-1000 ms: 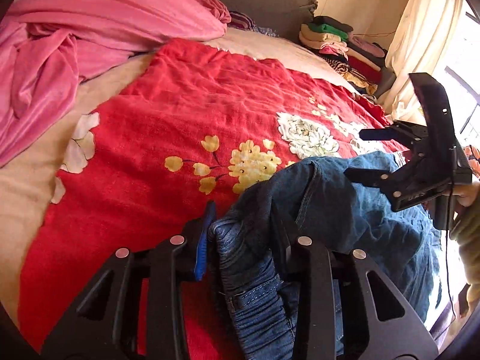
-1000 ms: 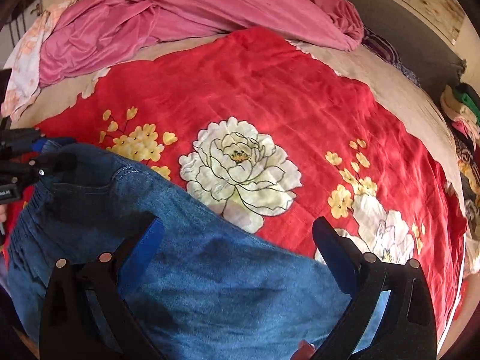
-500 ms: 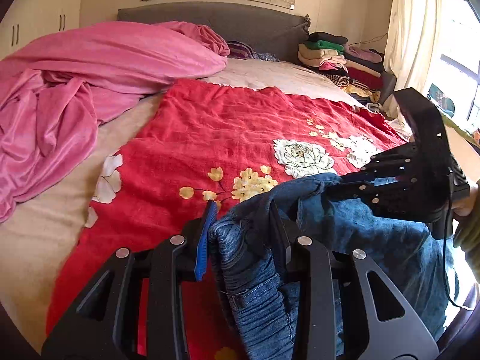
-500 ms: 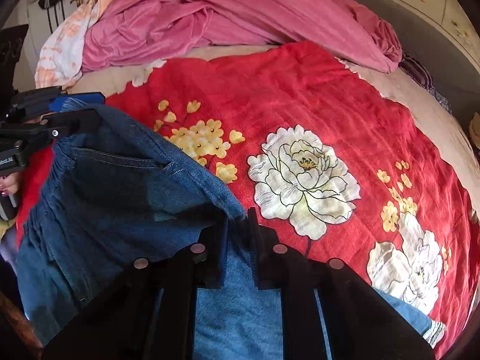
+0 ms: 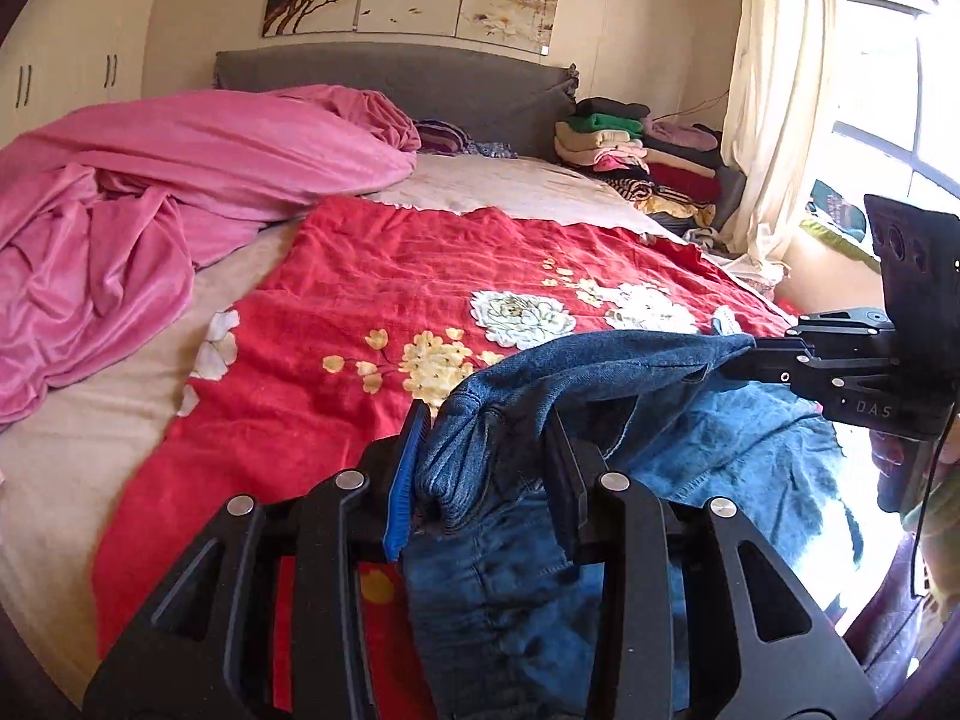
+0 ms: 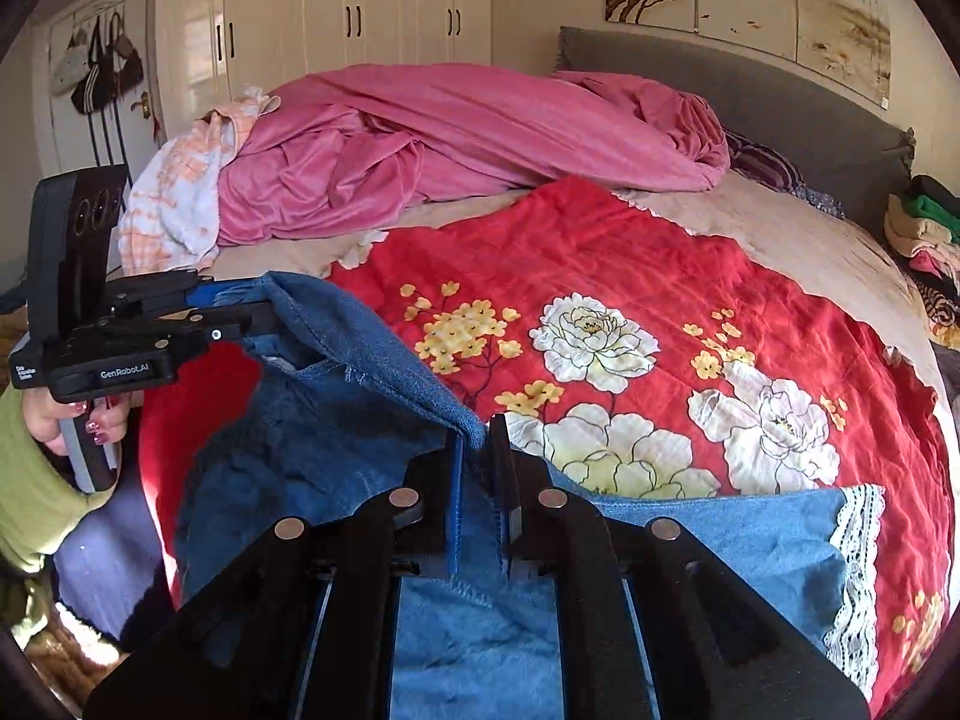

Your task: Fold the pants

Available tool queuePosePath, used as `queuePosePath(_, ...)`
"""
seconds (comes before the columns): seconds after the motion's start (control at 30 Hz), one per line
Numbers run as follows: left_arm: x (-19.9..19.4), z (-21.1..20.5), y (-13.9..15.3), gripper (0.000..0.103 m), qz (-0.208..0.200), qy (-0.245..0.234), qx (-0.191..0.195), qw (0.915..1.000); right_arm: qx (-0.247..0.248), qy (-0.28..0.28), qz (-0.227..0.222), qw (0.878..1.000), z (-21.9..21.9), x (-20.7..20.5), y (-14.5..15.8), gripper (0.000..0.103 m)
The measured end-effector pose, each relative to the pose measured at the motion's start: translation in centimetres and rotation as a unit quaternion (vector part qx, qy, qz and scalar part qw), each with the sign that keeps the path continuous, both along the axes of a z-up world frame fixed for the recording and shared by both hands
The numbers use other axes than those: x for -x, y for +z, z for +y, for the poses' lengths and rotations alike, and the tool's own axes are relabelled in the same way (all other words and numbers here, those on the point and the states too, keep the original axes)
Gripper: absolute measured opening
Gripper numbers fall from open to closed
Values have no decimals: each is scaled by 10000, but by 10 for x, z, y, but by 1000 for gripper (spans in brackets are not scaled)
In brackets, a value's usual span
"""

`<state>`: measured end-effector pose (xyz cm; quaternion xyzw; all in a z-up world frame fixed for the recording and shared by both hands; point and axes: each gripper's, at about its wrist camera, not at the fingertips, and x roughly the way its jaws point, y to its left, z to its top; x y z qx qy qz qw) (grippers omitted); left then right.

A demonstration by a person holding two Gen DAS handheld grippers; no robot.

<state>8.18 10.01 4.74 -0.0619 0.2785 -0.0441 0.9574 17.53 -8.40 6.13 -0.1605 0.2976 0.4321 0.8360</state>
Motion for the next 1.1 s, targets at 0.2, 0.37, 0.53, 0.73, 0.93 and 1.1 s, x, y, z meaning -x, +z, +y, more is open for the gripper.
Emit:
queuePosePath(0.2,34,-3,-2,28,120,-132,148,9997,-105,176,88,9998,-11,47,-7,7)
queuePosePath(0.37,58,-5,-13,29,350,-186,47,9992,-62,341,278,9990,-12,85,-21,7)
queuePosePath(0.53,76,-6,-27,29,607,-246,83,9978,-74,332,535,9980,-14,116,-39,8)
queuePosePath(0.73,83,-11,-43,38,916,-312,-193,9951,-32,209,915,9956,-17,144,-70,8)
queuePosePath(0.93,90,-3,-55,51,1191,-182,-132,9926,258,144,1119,9933,-13,153,-96,8)
queuePosePath(1.1,107,8,-44,56,1213,-47,-125,9925,247,238,1202,9922,-13,153,-98,11)
